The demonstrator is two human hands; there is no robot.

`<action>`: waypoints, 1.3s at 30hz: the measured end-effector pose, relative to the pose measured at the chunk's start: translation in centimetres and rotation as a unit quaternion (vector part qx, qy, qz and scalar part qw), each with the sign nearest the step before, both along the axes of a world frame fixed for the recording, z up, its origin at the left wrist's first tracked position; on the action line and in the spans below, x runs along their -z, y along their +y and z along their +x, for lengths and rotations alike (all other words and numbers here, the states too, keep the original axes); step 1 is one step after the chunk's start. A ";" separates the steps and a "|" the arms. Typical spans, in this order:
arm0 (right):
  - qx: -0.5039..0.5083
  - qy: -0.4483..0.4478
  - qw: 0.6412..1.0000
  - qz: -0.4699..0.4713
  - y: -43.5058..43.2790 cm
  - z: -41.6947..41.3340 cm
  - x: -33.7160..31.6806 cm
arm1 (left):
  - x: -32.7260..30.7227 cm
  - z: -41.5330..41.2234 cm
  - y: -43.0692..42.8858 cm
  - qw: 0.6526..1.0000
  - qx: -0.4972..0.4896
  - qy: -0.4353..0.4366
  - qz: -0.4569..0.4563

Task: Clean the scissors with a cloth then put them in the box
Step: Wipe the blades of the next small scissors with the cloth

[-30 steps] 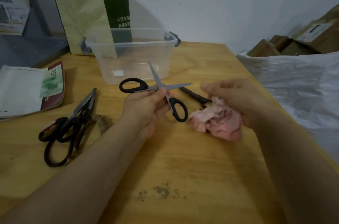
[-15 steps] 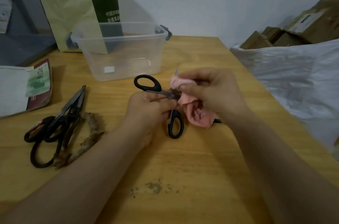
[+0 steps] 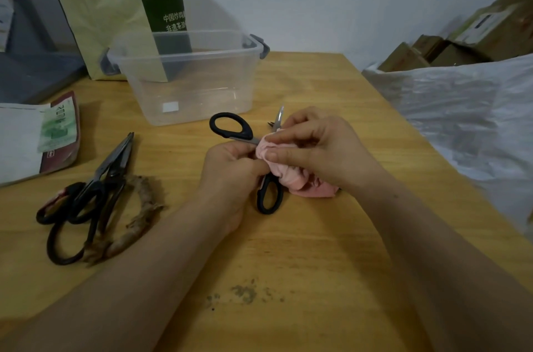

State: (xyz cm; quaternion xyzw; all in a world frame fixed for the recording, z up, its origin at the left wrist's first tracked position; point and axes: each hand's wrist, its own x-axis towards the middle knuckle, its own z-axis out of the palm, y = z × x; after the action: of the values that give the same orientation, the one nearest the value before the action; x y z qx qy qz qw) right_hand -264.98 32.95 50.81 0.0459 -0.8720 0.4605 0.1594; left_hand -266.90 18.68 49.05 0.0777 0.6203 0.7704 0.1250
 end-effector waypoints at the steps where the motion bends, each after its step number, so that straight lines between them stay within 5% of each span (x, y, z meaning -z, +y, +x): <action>1: 0.008 0.003 1.000 0.002 -0.1 0.0 0.1 | 0.0 0.1 0.1 1.000 0.004 0.002 -0.003; 10: 0.047 0.025 0.999 -0.003 -1.0 -0.2 0.5 | 0.4 -0.1 0.3 0.999 -0.003 0.028 -0.031; 19: 0.139 0.058 0.970 0.192 -2.5 -0.3 0.6 | 0.2 0.1 0.5 0.999 -0.031 0.014 0.000; 27: 0.178 0.043 0.973 0.141 -2.4 -0.5 0.5 | 0.0 0.7 0.9 1.000 -0.009 0.029 -0.009; 33: 0.039 0.059 0.995 0.070 -1.5 -0.3 0.8 | 0.0 -0.3 0.2 1.000 -0.025 -0.005 0.011; 39: 0.124 0.096 0.985 0.067 -0.5 -1.4 1.2 | -0.3 0.4 0.6 1.000 -0.021 -0.007 -0.009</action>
State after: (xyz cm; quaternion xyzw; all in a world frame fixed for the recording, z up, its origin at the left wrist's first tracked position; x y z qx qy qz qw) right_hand -266.36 32.48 49.61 -0.0084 -0.8803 0.3714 0.2949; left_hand -266.47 19.30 49.34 0.0578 0.6280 0.7676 0.1139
